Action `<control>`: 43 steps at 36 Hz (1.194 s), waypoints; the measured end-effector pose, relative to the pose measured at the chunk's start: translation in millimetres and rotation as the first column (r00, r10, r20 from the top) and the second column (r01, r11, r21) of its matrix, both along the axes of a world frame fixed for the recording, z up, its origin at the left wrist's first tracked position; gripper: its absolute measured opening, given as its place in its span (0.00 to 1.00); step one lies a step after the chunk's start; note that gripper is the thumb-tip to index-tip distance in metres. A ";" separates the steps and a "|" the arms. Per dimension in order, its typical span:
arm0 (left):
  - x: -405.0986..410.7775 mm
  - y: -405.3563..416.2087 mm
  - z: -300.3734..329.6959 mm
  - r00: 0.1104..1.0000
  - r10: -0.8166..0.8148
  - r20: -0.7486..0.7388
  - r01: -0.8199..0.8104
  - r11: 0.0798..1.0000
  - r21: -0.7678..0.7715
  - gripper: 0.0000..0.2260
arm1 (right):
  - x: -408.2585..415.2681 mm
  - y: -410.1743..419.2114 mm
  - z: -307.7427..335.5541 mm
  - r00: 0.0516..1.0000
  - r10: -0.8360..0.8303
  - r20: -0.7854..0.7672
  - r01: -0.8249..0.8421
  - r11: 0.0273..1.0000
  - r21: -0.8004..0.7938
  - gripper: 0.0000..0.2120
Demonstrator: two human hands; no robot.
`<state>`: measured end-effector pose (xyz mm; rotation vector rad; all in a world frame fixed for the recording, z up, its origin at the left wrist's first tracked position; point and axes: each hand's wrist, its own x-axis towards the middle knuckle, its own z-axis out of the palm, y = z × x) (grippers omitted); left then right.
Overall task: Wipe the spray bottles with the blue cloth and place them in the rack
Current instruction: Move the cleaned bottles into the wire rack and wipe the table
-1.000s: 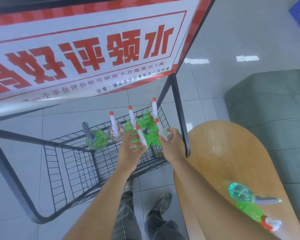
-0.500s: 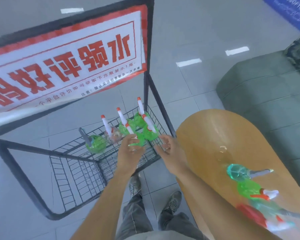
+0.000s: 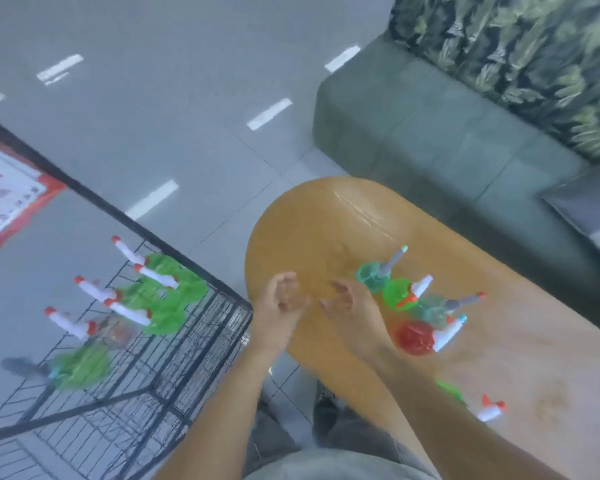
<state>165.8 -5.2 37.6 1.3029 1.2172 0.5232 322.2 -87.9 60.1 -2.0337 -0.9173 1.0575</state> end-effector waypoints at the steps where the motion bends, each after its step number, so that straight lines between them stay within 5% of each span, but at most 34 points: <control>1: 13.9 -3.5 -0.3 0.999 -0.033 0.006 0.033 0.999 -0.007 0.22 | 11.8 -9.3 -2.9 0.999 -0.042 -0.014 0.043 0.999 0.005 0.16; 16: 162.5 -17.3 -24.7 0.952 -0.306 -0.005 0.305 0.951 -0.046 0.23 | 151.7 -76.7 -24.2 0.921 -0.373 0.112 0.379 0.924 -0.043 0.11; 27: 217.9 10.8 -68.0 0.911 -0.380 -0.161 0.384 0.923 -0.004 0.19 | 201.2 -69.6 -58.9 0.951 -0.074 0.301 0.131 0.976 -0.173 0.27; 43: 236.8 23.0 -85.7 0.875 -0.484 -0.032 0.461 0.851 -0.252 0.20 | 216.2 -57.4 -66.3 0.952 0.167 0.255 -0.051 0.913 -0.405 0.04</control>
